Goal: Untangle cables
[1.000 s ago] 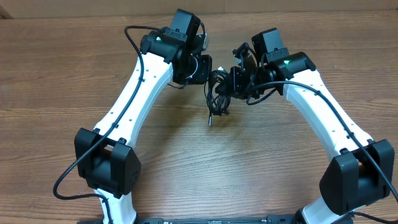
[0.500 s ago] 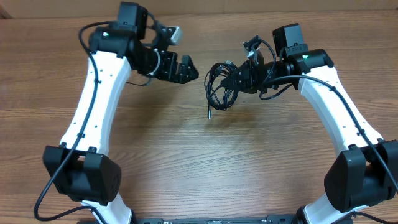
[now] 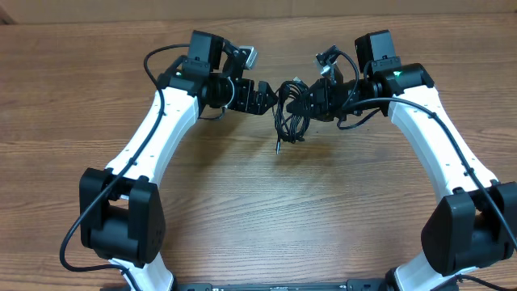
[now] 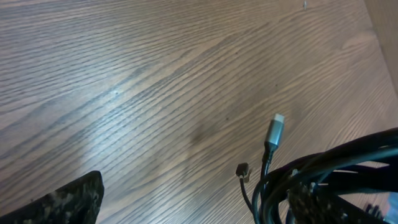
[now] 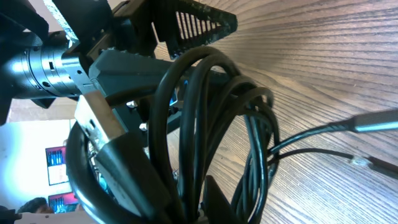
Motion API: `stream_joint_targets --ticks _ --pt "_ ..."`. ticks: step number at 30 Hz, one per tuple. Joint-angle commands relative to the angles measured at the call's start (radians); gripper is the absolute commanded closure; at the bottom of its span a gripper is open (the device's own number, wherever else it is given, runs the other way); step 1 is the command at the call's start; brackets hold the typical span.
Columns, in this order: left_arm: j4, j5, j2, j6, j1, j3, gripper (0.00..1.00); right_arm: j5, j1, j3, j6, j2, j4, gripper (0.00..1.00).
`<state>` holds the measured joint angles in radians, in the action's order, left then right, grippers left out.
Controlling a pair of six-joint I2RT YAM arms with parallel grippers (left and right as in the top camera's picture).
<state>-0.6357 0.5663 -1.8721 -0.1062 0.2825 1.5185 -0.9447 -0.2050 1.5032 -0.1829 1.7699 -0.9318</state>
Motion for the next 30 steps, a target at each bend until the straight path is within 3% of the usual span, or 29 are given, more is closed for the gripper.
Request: stream_joint_targets --ticks 1,5,6,9,13,14,15,16,18,22,25,27,30 --pt "0.021 0.053 -0.005 -0.051 0.012 -0.01 0.06 -0.037 -0.005 0.031 0.009 -0.036 0.006 0.93" --pt "-0.002 0.25 -0.005 0.022 -0.001 -0.01 0.05 -0.037 -0.005 0.031 0.009 -0.036 0.005 0.93" --pt "-0.011 0.224 -0.005 0.02 0.003 -0.01 0.05 -0.037 -0.005 0.031 0.009 -0.036 0.005 0.93" --pt "-0.039 -0.12 -0.013 -0.122 0.066 -0.011 0.07 -0.037 -0.005 0.031 0.009 -0.036 0.003 0.93" --pt "0.039 -0.151 -0.069 -0.172 0.113 -0.011 0.1 -0.037 -0.005 0.031 0.009 -0.036 -0.002 0.93" --pt "0.06 -0.154 -0.087 -0.18 0.121 -0.011 0.27 -0.037 -0.005 0.031 0.009 -0.036 -0.004 0.93" --pt "0.076 -0.164 -0.104 -0.195 0.125 -0.011 0.87 -0.037 -0.005 0.031 0.009 -0.036 -0.01 0.93" --pt "0.076 -0.178 -0.113 -0.218 0.125 -0.011 0.96 -0.037 -0.005 0.031 0.009 -0.036 -0.014 0.93" --pt "0.076 -0.216 -0.112 -0.251 0.114 -0.011 0.96 -0.016 -0.002 0.031 0.008 -0.036 -0.027 0.93" --pt "0.065 -0.227 -0.068 -0.261 0.053 -0.008 0.96 0.243 0.011 0.031 -0.118 -0.036 -0.082 0.92" --pt "-0.02 -0.17 0.054 -0.24 -0.029 -0.008 0.96 0.821 0.018 0.029 -0.394 -0.036 -0.171 0.92" --pt "-0.114 -0.12 0.164 -0.222 -0.043 -0.008 0.96 1.036 0.018 0.03 -0.42 -0.036 -0.202 0.89" --pt "-0.173 -0.125 0.236 -0.177 -0.061 -0.008 0.96 1.012 0.018 0.031 -0.388 -0.037 -0.226 0.85"
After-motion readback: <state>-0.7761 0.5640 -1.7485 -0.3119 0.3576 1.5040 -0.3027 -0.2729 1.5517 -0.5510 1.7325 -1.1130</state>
